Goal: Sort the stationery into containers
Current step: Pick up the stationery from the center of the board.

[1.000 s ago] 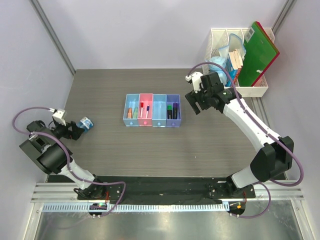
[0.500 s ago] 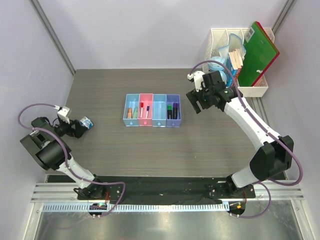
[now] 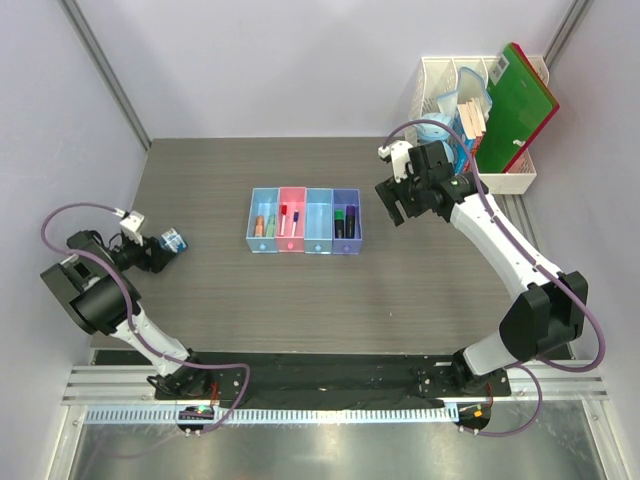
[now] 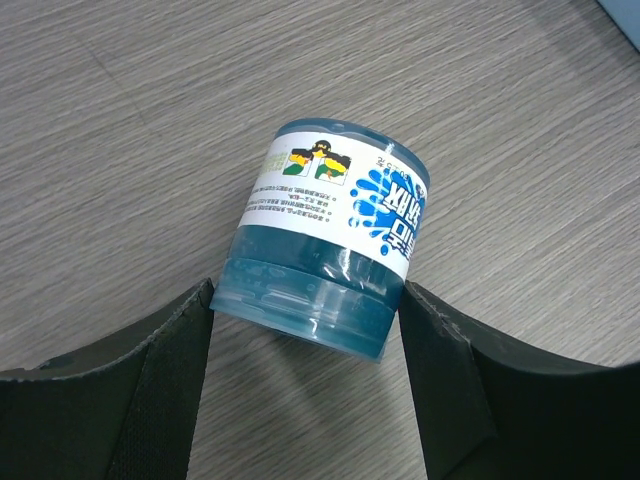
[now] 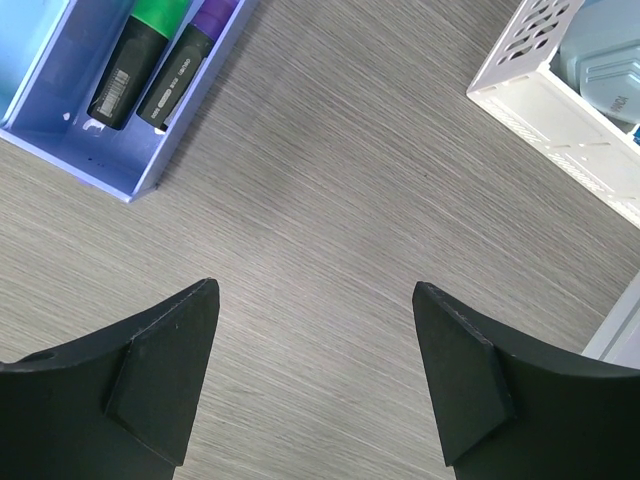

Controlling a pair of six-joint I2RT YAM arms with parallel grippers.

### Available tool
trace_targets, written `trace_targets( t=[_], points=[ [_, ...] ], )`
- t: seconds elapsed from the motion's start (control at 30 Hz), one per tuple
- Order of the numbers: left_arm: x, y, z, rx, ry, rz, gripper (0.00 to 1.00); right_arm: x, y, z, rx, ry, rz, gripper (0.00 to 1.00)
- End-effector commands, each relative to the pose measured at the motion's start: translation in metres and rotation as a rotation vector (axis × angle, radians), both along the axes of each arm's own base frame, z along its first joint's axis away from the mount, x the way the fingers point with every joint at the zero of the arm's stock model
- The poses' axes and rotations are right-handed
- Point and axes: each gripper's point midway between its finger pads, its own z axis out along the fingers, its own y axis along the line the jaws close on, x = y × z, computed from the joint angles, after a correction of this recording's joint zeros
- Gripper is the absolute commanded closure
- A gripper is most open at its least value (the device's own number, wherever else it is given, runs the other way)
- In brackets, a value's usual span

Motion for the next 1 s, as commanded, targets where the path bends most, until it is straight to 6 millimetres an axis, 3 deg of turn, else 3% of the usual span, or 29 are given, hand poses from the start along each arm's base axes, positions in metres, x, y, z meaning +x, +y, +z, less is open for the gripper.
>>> trace_targets(
  t=[0.0, 0.1, 0.3, 0.7, 0.97],
  points=[
    [0.006, -0.004, 0.003, 0.026, -0.035, -0.037, 0.43, 0.004, 0.003, 0.017, 0.038, -0.045, -0.006, 0.17],
    [0.006, -0.006, 0.011, 0.011, -0.039, -0.035, 0.57, 0.004, 0.002, 0.018, 0.04, -0.049, -0.009, 0.17],
    [0.003, -0.013, 0.035, -0.001, -0.059, -0.056, 0.69, 0.003, 0.001, 0.018, 0.042, -0.052, -0.011, 0.17],
    [0.007, -0.025, 0.082, 0.102, -0.033, -0.111, 0.71, -0.004, 0.006, 0.021, 0.072, -0.055, 0.014, 0.17],
    [0.009, -0.035, 0.078, 0.214, 0.079, -0.16, 0.71, -0.009, 0.005, 0.027, 0.087, -0.076, 0.021, 0.17]
  ],
)
